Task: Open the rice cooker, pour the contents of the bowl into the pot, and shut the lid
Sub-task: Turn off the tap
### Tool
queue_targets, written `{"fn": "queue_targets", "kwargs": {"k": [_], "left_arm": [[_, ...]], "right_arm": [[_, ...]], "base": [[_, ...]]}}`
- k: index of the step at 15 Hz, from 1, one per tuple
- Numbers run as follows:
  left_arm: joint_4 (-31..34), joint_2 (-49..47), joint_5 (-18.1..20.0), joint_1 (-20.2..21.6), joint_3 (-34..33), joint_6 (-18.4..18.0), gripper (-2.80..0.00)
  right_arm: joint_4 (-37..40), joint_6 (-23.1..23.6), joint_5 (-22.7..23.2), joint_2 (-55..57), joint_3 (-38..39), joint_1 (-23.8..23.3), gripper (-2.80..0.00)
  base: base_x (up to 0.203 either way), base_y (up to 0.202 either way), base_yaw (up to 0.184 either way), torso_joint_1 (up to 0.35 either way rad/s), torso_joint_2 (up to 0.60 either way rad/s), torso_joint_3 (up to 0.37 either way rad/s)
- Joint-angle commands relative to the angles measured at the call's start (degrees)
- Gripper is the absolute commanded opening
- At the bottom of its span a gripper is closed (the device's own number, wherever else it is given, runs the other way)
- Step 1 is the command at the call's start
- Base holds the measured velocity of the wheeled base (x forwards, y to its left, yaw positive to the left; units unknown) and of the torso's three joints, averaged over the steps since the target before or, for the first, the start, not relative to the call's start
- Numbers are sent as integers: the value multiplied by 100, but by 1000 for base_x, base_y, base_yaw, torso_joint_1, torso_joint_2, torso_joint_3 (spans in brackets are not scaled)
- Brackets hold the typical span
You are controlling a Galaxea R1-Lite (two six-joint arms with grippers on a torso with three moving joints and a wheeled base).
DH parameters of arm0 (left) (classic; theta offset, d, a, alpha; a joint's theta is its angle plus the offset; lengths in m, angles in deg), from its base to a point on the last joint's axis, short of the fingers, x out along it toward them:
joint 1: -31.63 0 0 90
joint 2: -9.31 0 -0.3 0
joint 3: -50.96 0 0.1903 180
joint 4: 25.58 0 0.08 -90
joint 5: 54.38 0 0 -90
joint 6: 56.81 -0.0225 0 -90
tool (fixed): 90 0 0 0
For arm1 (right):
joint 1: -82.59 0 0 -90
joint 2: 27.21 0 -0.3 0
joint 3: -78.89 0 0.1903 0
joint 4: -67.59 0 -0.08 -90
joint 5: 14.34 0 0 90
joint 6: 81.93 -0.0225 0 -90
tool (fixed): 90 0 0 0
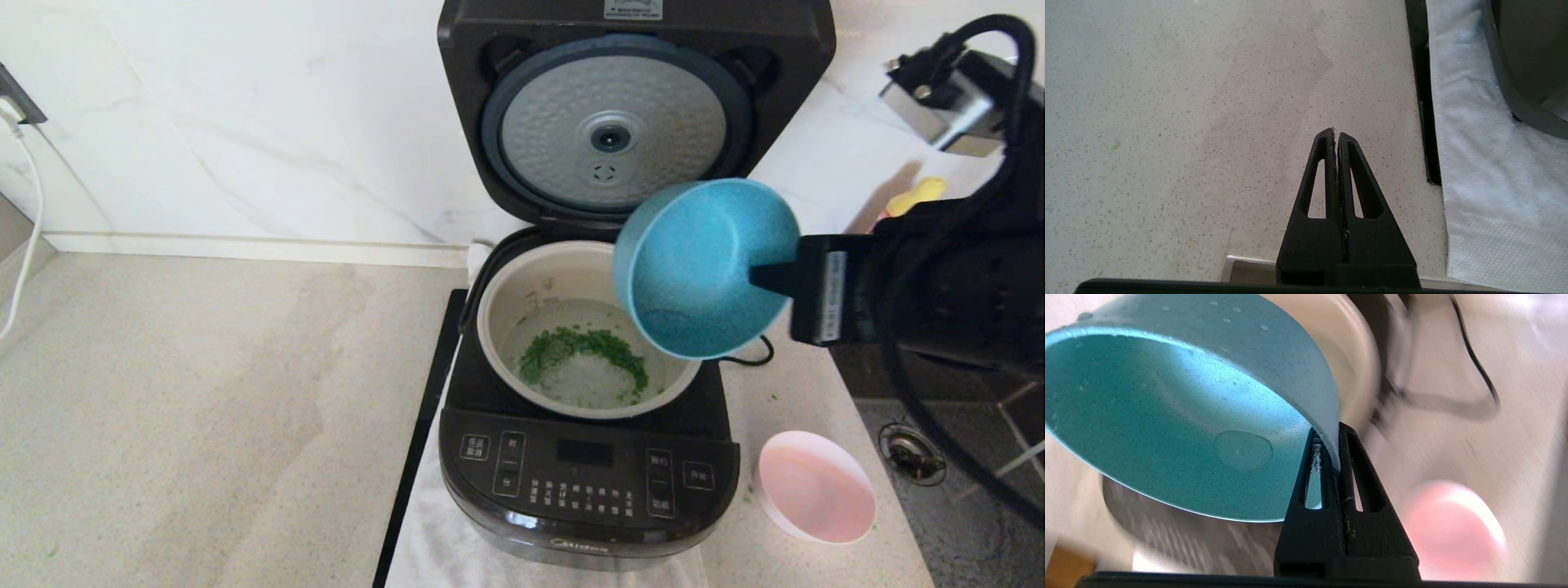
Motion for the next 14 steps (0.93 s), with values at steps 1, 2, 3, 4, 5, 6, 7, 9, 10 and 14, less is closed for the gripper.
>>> {"fn": "queue_targets", "kwargs": {"k": [1, 2, 3, 4, 5, 6, 7, 9, 10, 14], "left_arm": [[5, 18, -7, -1, 0, 2, -280], [5, 18, -7, -1, 0, 2, -280], [5, 18, 0, -1, 0, 2, -280], [5, 18, 0, -1, 0, 2, -280], [5, 18, 0, -1, 0, 2, -280], [5, 18, 0, -1, 0, 2, -280], [5, 14, 0, -1, 0, 2, -280], [5, 18, -9, -1, 0, 2, -280], [5, 18, -9, -1, 0, 2, -280], [5, 18, 0, -1, 0, 2, -280]], "right_arm": [[1514, -125, 293, -677, -291, -410, -280], [1890, -134, 340, -897, -303, -586, -280], [2281, -137, 439, -1104, -309, -820, -280], [2700, -137, 626, -1283, -312, -1120, -280], [3132, -130, 894, -1441, -307, -1483, -280], [3522, -118, 1175, -1568, -276, -1825, -280], [3962, -101, 1476, -1685, -204, -2197, -280], [4596, -60, 1995, -1934, 269, -2639, -280], [4677, -37, 2115, -2051, 647, -2678, -280], [4414, -10, 2497, -2219, 2193, -2690, -280]], "base": [[0, 0, 0, 0, 0, 0], [0, 0, 0, 0, 0, 0], [0, 0, 0, 0, 0, 0], [0, 0, 0, 0, 0, 0], [0, 0, 0, 0, 0, 0], [0, 0, 0, 0, 0, 0], [0, 0, 0, 0, 0, 0], [0, 0, 0, 0, 0, 0], [0, 0, 0, 0, 0, 0], [0, 0, 0, 0, 0, 0]]}}
